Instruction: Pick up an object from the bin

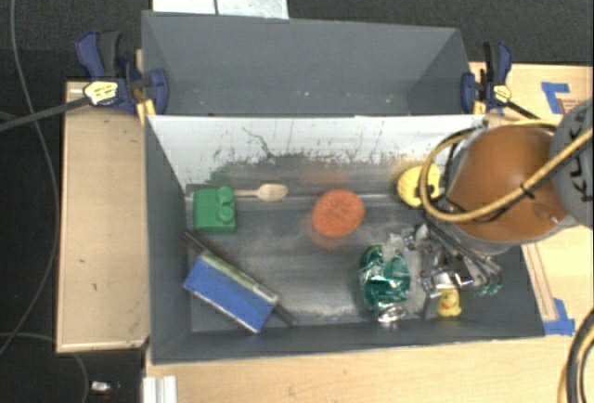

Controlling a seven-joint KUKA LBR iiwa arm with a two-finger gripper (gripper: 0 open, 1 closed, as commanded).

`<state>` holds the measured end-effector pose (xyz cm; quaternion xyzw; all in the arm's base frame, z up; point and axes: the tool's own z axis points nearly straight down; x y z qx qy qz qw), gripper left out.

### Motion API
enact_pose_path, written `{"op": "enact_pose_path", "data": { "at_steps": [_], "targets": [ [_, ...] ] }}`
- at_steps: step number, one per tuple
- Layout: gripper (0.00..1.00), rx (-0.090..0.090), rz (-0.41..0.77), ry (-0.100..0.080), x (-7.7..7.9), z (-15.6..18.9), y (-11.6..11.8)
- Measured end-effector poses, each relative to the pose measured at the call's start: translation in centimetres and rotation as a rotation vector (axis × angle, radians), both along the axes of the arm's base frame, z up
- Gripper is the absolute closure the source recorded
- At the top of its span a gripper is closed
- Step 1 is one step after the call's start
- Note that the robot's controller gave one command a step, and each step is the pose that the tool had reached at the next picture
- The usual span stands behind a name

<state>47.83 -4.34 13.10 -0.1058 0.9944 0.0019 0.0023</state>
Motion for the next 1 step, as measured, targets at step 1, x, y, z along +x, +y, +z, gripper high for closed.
{"op": "enact_pose_path", "data": {
  "at_steps": [1],
  "targets": [
    [0.0, -0.005, 0.173, -0.007, 0.48, -3.13, -0.23]
  ]
}}
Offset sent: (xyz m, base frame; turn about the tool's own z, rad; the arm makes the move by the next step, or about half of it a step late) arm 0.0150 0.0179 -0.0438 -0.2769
